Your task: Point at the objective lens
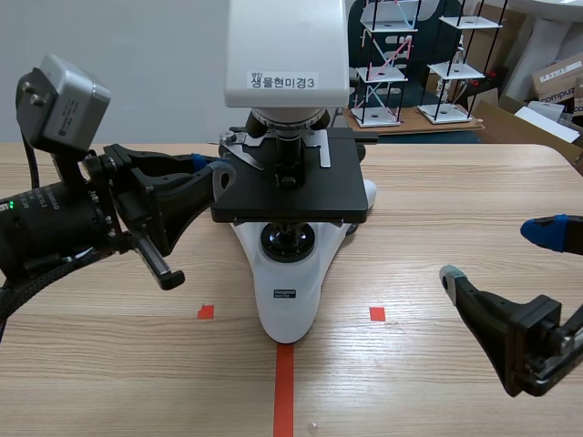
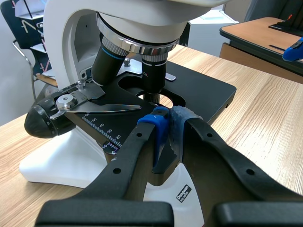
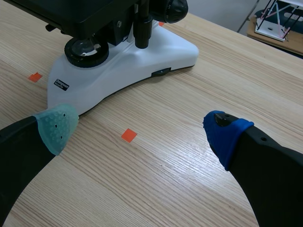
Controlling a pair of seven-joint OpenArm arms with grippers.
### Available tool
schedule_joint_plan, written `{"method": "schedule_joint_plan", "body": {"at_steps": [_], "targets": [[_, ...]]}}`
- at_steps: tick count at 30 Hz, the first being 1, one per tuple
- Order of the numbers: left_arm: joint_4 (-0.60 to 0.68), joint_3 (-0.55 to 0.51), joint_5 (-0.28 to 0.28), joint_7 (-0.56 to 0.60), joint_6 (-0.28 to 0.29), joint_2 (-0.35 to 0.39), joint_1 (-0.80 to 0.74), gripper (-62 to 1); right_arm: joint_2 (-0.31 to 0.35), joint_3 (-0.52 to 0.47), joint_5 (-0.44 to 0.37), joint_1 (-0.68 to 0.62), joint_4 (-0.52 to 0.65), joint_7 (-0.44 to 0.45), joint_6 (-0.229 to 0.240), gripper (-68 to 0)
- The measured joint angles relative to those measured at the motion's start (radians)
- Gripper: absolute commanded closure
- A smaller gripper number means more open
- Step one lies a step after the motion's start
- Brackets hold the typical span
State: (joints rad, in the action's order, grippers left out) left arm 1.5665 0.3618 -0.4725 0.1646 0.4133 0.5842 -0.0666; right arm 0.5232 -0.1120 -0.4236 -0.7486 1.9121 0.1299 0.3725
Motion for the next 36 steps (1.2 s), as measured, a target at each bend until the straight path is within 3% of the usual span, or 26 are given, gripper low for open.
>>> {"method": "schedule_joint_plan", "body": {"at_steps": [36], "targets": [[0.000, 0.000, 0.000, -0.019, 0.000, 0.000, 0.001, -3.6, 0.000, 0.000, 0.000, 0.000, 0.000, 0.000, 0.000, -57.7]]}}
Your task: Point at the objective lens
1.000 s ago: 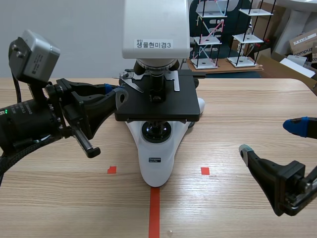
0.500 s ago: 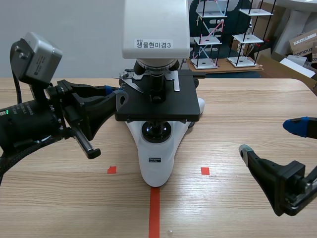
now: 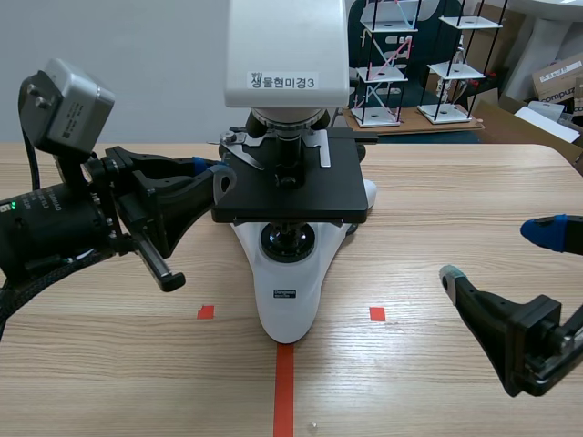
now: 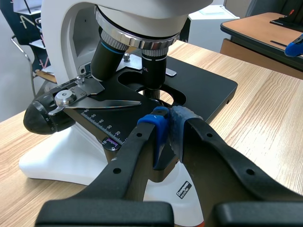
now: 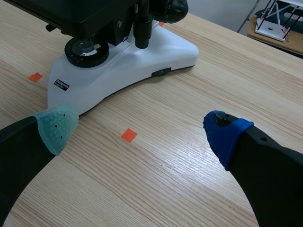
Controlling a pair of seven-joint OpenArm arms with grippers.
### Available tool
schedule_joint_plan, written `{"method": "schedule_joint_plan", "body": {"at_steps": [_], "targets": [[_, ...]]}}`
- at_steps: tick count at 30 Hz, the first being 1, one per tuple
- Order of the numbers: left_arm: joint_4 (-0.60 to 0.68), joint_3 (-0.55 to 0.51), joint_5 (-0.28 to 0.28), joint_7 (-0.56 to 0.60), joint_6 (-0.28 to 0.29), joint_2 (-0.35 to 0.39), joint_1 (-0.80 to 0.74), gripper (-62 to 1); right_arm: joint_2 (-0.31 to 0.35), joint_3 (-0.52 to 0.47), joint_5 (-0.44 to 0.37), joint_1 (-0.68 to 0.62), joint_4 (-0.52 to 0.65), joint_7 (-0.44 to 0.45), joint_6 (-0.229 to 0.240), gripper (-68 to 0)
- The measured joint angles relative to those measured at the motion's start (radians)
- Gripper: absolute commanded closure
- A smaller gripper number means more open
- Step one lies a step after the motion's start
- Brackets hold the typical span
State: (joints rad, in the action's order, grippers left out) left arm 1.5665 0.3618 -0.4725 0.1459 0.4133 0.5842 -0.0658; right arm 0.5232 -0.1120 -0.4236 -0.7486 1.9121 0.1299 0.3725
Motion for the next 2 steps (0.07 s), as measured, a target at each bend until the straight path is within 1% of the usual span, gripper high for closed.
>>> {"method": "schedule_joint_plan", "body": {"at_steps": [2], "targets": [[0.000, 0.000, 0.000, 0.000, 0.000, 0.000, 0.000, -3.6, 0.000, 0.000, 0.000, 0.000, 0.000, 0.000, 0.000, -57.7]]}}
